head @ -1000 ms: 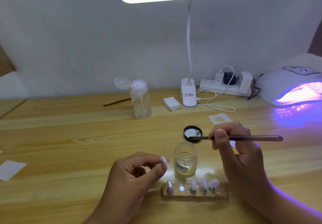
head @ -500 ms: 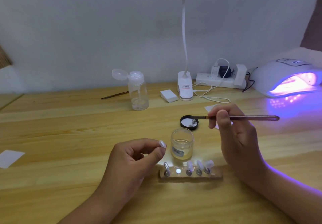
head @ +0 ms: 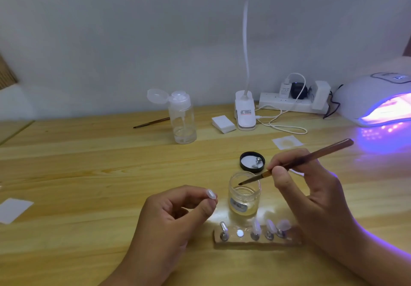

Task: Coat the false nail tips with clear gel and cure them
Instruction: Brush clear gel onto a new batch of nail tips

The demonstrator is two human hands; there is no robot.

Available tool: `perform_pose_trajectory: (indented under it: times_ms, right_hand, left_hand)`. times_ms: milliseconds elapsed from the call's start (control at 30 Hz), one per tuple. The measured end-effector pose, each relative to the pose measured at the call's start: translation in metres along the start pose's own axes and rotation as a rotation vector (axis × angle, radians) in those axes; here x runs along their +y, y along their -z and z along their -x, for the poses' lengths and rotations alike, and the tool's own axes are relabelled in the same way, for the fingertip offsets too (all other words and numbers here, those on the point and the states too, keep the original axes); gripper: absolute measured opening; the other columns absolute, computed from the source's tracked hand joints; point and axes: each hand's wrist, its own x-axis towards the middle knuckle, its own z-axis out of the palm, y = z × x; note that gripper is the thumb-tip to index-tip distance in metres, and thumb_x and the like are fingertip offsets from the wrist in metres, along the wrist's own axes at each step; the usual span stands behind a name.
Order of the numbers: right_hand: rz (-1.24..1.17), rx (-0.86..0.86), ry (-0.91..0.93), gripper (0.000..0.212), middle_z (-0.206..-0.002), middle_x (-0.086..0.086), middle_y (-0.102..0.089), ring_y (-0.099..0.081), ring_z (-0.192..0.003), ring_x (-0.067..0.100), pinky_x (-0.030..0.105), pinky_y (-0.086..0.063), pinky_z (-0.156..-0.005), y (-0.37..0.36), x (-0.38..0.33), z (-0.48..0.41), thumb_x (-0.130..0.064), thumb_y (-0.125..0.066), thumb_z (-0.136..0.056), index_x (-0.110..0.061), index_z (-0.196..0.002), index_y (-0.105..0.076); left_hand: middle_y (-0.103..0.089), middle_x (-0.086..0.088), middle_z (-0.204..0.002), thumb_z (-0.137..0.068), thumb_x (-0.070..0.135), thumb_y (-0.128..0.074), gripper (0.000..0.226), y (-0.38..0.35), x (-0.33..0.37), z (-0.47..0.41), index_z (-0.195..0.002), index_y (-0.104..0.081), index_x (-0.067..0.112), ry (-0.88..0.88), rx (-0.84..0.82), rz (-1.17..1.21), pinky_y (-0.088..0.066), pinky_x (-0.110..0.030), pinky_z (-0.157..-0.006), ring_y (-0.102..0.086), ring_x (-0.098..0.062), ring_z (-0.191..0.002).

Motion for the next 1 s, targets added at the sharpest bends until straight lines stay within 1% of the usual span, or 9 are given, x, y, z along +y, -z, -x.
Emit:
perform_pose_trajectory:
  times_ms: [133,200,333,433,533,633,767,867,1000]
  right_hand:
    - [0.017,-0.053,-0.016,0.013,-0.087,-0.009,-0.063,-0.059,-0.090,0.021,0.036,-0.045,-0.082,-0.0008,0.0026,-0.0017,-0.036,-0.053,-0.087,-0.027,-0.088,-0.062]
    - [0.015,-0.068,-0.036,0.014,-0.085,-0.009,-0.063,-0.059,-0.089,0.022,0.041,-0.046,-0.081,-0.0008,0.0040,-0.0024,-0.038,-0.052,-0.087,-0.029,-0.088,-0.062]
    - [0.024,-0.100,-0.053,0.014,-0.086,-0.010,-0.064,-0.060,-0.092,0.023,0.048,-0.048,-0.082,-0.0006,0.0051,-0.0030,-0.038,-0.052,-0.087,-0.030,-0.089,-0.063]
    - [0.032,-0.117,-0.052,0.011,-0.091,-0.010,-0.064,-0.060,-0.094,0.020,0.042,-0.048,-0.083,-0.0015,0.0051,-0.0030,-0.038,-0.052,-0.087,-0.033,-0.090,-0.062]
    - [0.054,-0.136,-0.037,0.011,-0.093,-0.011,-0.064,-0.060,-0.096,0.019,0.032,-0.046,-0.084,-0.0024,0.0061,-0.0031,-0.037,-0.053,-0.087,-0.032,-0.089,-0.062]
    - [0.066,-0.153,-0.038,0.012,-0.095,-0.011,-0.064,-0.060,-0.098,0.019,0.027,-0.045,-0.083,-0.0023,0.0071,-0.0032,-0.037,-0.053,-0.087,-0.031,-0.089,-0.063]
    - [0.067,-0.176,-0.037,0.011,-0.096,-0.012,-0.063,-0.059,-0.099,0.018,0.026,-0.046,-0.082,-0.0016,0.0080,-0.0030,-0.036,-0.053,-0.088,-0.032,-0.090,-0.063]
    - [0.066,-0.179,-0.029,0.011,-0.094,-0.011,-0.063,-0.060,-0.098,0.018,0.022,-0.044,-0.083,-0.0016,0.0090,-0.0032,-0.035,-0.053,-0.088,-0.031,-0.090,-0.063]
    - [0.052,-0.148,-0.026,0.014,-0.092,-0.010,-0.063,-0.061,-0.093,0.015,0.014,-0.040,-0.083,-0.0019,0.0080,-0.0034,-0.035,-0.053,-0.088,-0.027,-0.090,-0.064]
  left_hand:
    - [-0.077,-0.005,-0.084,-0.059,0.050,-0.078,0.033,0.0010,0.0006,-0.0002,-0.083,-0.080,0.028,0.000,-0.001,-0.003,-0.043,-0.038,-0.076,-0.060,-0.025,-0.077]
    - [-0.077,-0.002,-0.084,-0.060,0.051,-0.078,0.031,0.0014,0.0009,0.0009,-0.084,-0.080,0.030,-0.003,-0.009,-0.011,-0.046,-0.035,-0.076,-0.063,-0.022,-0.077]
    - [-0.077,0.002,-0.088,-0.061,0.053,-0.078,0.030,0.0033,0.0020,0.0032,-0.085,-0.080,0.035,0.006,-0.030,-0.032,-0.045,-0.033,-0.074,-0.055,-0.023,-0.077]
    - [-0.077,0.003,-0.087,-0.061,0.052,-0.077,0.030,0.0040,0.0032,0.0037,-0.085,-0.080,0.035,-0.002,-0.029,-0.039,-0.044,-0.031,-0.071,-0.053,-0.022,-0.076]
    - [-0.077,0.003,-0.087,-0.060,0.053,-0.077,0.031,0.0041,0.0034,0.0039,-0.084,-0.080,0.035,-0.006,-0.032,-0.058,-0.044,-0.022,-0.065,-0.052,-0.022,-0.072]
    - [-0.077,0.003,-0.085,-0.059,0.052,-0.076,0.030,0.0042,0.0046,0.0043,-0.084,-0.080,0.034,-0.005,-0.040,-0.070,-0.041,-0.015,-0.059,-0.048,-0.021,-0.067]
    - [-0.076,0.003,-0.084,-0.061,0.049,-0.077,0.027,0.0042,0.0073,0.0050,-0.083,-0.080,0.035,0.003,-0.045,-0.084,-0.039,-0.015,-0.056,-0.043,-0.020,-0.062]
    - [-0.076,0.003,-0.083,-0.066,0.040,-0.078,0.017,0.0044,0.0077,0.0051,-0.083,-0.080,0.036,0.017,-0.051,-0.091,-0.039,-0.015,-0.055,-0.042,-0.020,-0.061]
    - [-0.076,0.001,-0.087,-0.063,0.049,-0.077,0.027,0.0047,0.0079,0.0060,-0.085,-0.080,0.034,0.016,-0.059,-0.074,-0.040,-0.015,-0.057,-0.047,-0.020,-0.066]
